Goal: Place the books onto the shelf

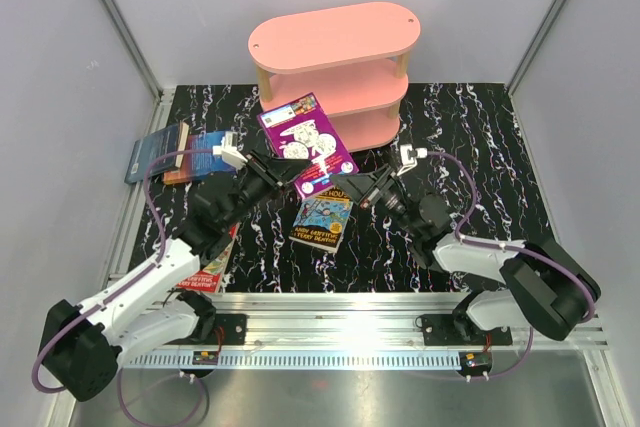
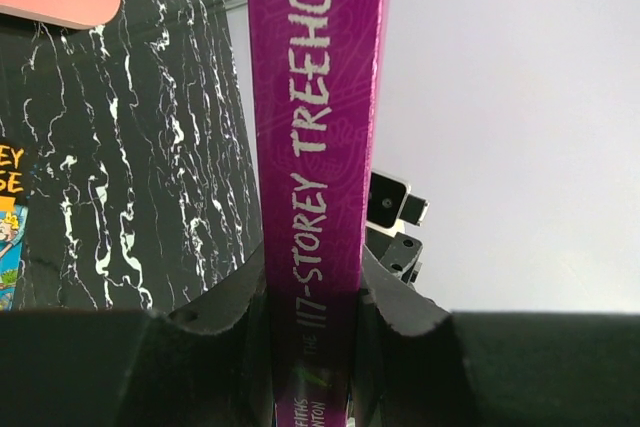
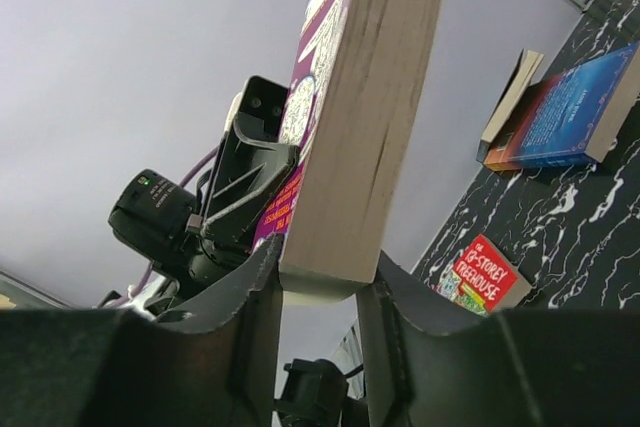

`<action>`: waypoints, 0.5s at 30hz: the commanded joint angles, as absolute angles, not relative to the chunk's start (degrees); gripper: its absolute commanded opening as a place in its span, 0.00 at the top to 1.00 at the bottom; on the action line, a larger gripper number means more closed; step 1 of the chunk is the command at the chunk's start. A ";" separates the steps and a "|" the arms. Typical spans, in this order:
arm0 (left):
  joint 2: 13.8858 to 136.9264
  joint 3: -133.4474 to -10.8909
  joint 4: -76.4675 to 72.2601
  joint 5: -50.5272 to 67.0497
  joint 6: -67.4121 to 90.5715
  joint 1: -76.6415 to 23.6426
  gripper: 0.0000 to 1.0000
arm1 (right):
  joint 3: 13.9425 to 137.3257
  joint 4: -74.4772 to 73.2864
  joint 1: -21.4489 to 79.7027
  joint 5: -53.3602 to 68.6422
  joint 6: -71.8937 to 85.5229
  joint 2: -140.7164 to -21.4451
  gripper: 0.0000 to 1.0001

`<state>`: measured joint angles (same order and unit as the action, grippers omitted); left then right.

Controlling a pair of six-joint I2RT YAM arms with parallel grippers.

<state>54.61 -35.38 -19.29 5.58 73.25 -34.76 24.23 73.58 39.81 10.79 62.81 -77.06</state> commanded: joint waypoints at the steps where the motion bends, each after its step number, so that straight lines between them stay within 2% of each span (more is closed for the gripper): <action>1: 51.59 -36.56 -21.01 6.95 70.75 -35.33 0.96 | 29.00 82.54 37.53 8.79 61.09 -76.12 0.65; 7: 51.85 -35.68 -20.04 6.33 68.83 -37.17 0.90 | 35.41 63.49 30.53 7.91 56.71 -70.67 0.82; 8: 52.03 -35.68 -19.78 6.59 68.38 -37.35 0.84 | 36.64 57.11 29.28 8.43 55.82 -69.88 0.83; 10: 52.29 -35.77 -17.68 6.85 67.16 -37.44 0.73 | 41.55 45.08 24.72 9.49 53.63 -67.77 1.00; 11: 52.12 -35.77 -16.88 7.03 66.54 -37.44 0.65 | 43.05 42.22 23.39 9.75 52.92 -67.24 1.00; 12: 52.03 -35.68 -15.92 6.94 65.92 -37.44 0.49 | 45.42 40.27 22.33 10.97 51.69 -66.54 1.00; 14: 51.24 -35.25 -13.45 6.16 64.52 -37.35 0.39 | 48.15 34.73 20.31 12.82 50.54 -65.92 1.00; 15: 50.81 -34.81 -12.66 5.54 64.08 -37.35 0.29 | 48.77 33.15 20.13 13.27 48.80 -65.48 1.00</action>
